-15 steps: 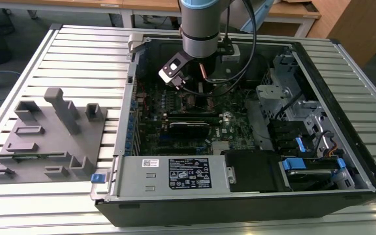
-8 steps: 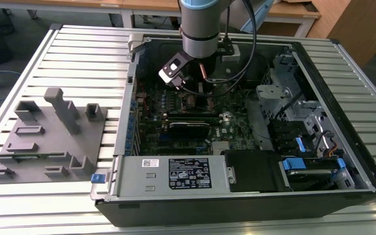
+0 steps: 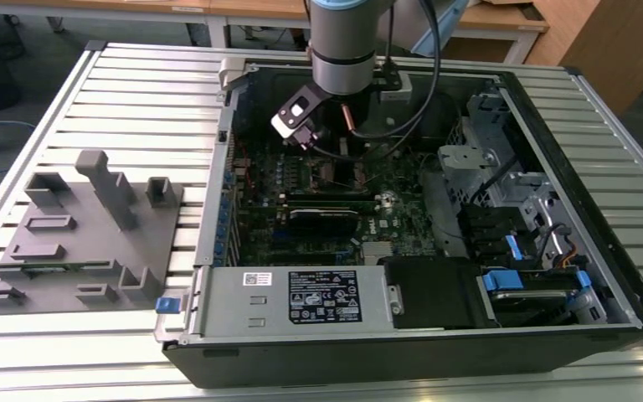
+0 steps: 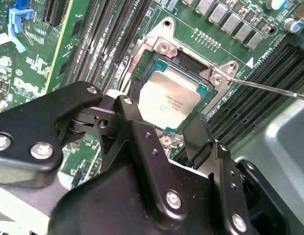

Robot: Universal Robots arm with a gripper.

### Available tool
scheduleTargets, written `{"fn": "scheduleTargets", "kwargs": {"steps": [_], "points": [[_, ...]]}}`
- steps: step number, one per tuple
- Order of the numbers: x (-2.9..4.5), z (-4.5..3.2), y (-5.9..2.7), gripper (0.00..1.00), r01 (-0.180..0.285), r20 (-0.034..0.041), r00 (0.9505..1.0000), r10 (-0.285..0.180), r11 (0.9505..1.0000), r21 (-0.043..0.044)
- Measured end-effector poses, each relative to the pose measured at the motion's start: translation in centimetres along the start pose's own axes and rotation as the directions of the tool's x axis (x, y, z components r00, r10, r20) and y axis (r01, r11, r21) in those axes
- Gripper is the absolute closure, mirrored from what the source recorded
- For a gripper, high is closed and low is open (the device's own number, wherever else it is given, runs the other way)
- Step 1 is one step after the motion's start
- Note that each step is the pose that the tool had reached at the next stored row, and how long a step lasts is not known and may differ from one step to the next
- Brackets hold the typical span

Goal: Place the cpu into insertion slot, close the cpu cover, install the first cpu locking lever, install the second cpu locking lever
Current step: 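Place the cpu into insertion slot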

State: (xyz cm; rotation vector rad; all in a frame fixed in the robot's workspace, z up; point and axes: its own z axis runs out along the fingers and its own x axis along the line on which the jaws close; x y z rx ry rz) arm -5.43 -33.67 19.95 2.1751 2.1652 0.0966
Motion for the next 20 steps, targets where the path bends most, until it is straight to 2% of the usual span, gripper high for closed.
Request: {"fn": "scheduleTargets", "kwargs": {"steps": [7, 14, 15, 16, 17, 19, 20], "points": [[-0.01, -1.17, 0.13, 0.39, 0.0, 0.0001, 1.0, 0.0, 1.0, 0.0], [-0.01, -1.19, 0.13, 0.39, 0.0, -0.0001, 1.0, 0.0, 1.0, -0.0001], [-0.01, -1.2, 0.13, 0.4, 0.0, -0.0001, 1.0, 0.0, 1.0, -0.0001], [-0.01, -1.2, 0.13, 0.47, 0.0, -0.0001, 1.0, 0.0, 1.0, 0.0], [-0.01, -1.2, 0.13, 0.47, 0.0, 0.0, 1.0, 0.0, 1.0, 0.0], [-0.01, -1.21, 0.14, 0.59, 0.0, 0.0, 1.0, 0.0, 1.0, -0.0001], [-0.01, -1.21, 0.14, 0.59, 0.0, -0.0001, 1.0, 0.0, 1.0, -0.0001]]}}
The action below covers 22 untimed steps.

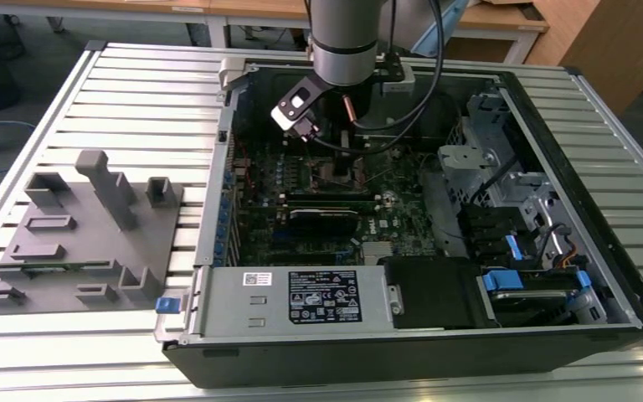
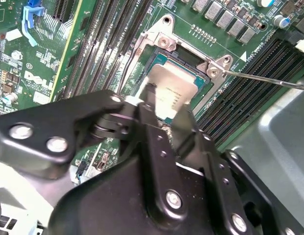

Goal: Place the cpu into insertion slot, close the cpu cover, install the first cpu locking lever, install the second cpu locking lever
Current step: 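Place the cpu into insertion slot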

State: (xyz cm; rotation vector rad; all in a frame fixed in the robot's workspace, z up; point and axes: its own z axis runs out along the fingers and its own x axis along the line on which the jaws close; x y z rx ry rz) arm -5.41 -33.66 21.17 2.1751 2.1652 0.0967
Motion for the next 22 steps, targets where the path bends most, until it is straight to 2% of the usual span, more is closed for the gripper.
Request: {"fn": "scheduleTargets", "kwargs": {"steps": [2, 3, 5, 6, 8, 13, 15, 22], "points": [[0.0, -0.01, 0.0, 0.7, 0.0, 0.0001, 1.0, 0.0, 1.0, 0.0001], [0.0, -0.01, 0.0, 0.7, 0.0, 0.0001, 1.0, 0.0, 1.0, 0.0001], [0.0, -0.01, 0.0, 0.82, 0.0, 0.0001, 1.0, 0.0, 1.0, 0.0], [0.0, -0.02, 0.0, 0.82, 0.0, 0.0001, 1.0, 0.0, 1.0, 0.0001], [0.0, -0.02, 0.0, 0.9, 0.0, 0.0, 1.0, 0.0, 1.0, 0.0], [0.0, -0.03, 0.0, 0.9, 0.0, 0.0001, 1.0, 0.0, 1.0, 0.0004], [0.0, -0.03, 0.02, 0.9, 0.0, -0.0003, 1.0, 0.0, 0.9999, 0.0137], [0.01, 0.2, -0.01, 0.9, 0.0, -0.0008, 1.0, 0.0, 0.9999, 0.0143]]}}
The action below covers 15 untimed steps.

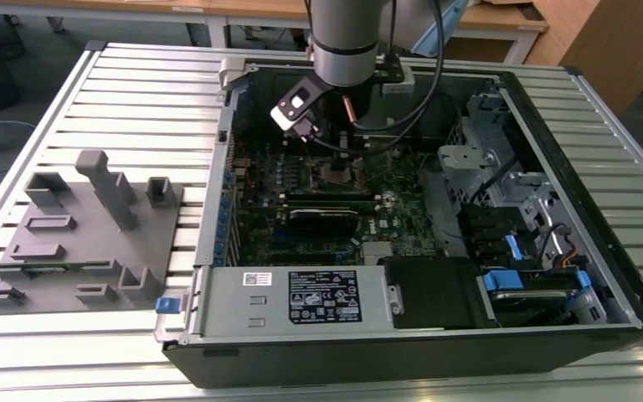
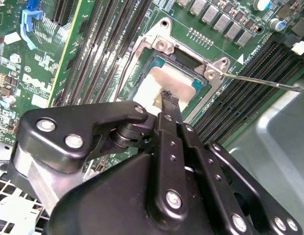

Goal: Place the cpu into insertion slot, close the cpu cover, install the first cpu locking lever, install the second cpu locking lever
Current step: 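Place the cpu into insertion slot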

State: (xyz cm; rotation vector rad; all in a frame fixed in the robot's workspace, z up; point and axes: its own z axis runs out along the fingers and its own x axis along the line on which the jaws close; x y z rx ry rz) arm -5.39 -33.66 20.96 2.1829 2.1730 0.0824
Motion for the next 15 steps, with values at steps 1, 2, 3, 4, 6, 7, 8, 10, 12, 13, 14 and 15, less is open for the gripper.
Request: {"fn": "scheduleTargets", "kwargs": {"steps": [1, 2, 3, 4, 6, 7, 8, 10, 12, 13, 14, 15], "points": [[0.0, 0.16, -0.02, 0.9, 0.0, 0.0002, 1.0, 0.0, 1.0, 0.0001], [0.0, 0.27, -0.02, 0.9, 0.0, 0.0001, 1.0, 0.0, 1.0, 0.0], [0.0, 0.3, -0.03, 0.9, 0.0, 0.0002, 1.0, 0.0, 1.0, 0.0001], [-0.01, 0.29, -0.03, 0.9, 0.0, 0.0003, 1.0, 0.0, 1.0, 0.0002], [0.01, 0.33, -0.04, 0.9, 0.0, 0.0002, 1.0, 0.0, 1.0, 0.0001], [0.05, 0.36, -0.06, 0.9, 0.0, 0.0, 1.0, 0.0, 1.0, 0.0], [0.09, 0.4, -0.08, 0.9, 0.0, -0.0002, 1.0, 0.0, 1.0, 0.0], [0.16, 0.47, -0.13, 0.9, 0.0, -0.0006, 1.0, 0.0, 1.0, 0.0], [0.16, 0.56, -0.21, 0.9, -0.001, -0.0006, 1.0, 0.001, 1.0, 0.0001], [0.16, 0.63, -0.24, 0.9, -0.001, -0.0005, 1.0, 0.001, 1.0, 0.0001], [0.16, 0.71, -0.26, 0.9, -0.002, -0.0005, 1.0, 0.002, 1.0, 0.0001], [0.16, 0.79, -0.28, 0.9, -0.002, -0.0004, 1.0, 0.002, 1.0, 0.0001]]}}
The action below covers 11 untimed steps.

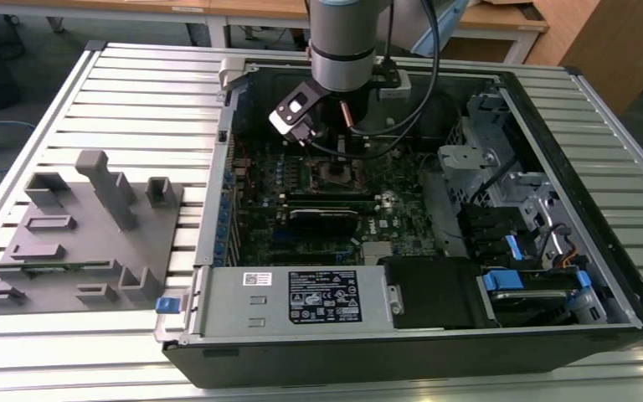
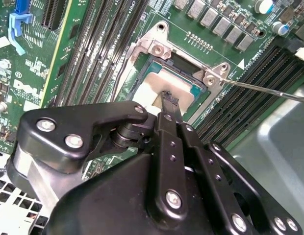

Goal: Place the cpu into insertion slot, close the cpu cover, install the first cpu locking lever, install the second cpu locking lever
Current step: 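Place the cpu into insertion slot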

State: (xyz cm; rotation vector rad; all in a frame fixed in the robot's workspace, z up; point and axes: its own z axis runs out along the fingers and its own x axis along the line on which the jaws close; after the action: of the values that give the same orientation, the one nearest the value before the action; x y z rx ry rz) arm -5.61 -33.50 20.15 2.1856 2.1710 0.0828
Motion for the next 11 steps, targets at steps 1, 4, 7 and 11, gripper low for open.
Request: {"fn": "scheduleTargets", "kwargs": {"steps": [1, 4, 7, 11], "points": [[0.0, 0.08, -0.01, 0.9, -0.001, 0.0001, 1.0, 0.001, 1.0, 0.0], [-0.02, 0.23, -0.05, 0.9, -0.002, 0.0012, 1.0, 0.002, 1.0, 0.0007], [0.0, 0.27, -0.04, 0.9, -0.002, 0.0004, 1.0, 0.002, 1.0, 0.0001], [-0.01, 0.37, -0.05, 0.9, -0.002, 0.0011, 1.0, 0.002, 1.0, 0.0007]]}}
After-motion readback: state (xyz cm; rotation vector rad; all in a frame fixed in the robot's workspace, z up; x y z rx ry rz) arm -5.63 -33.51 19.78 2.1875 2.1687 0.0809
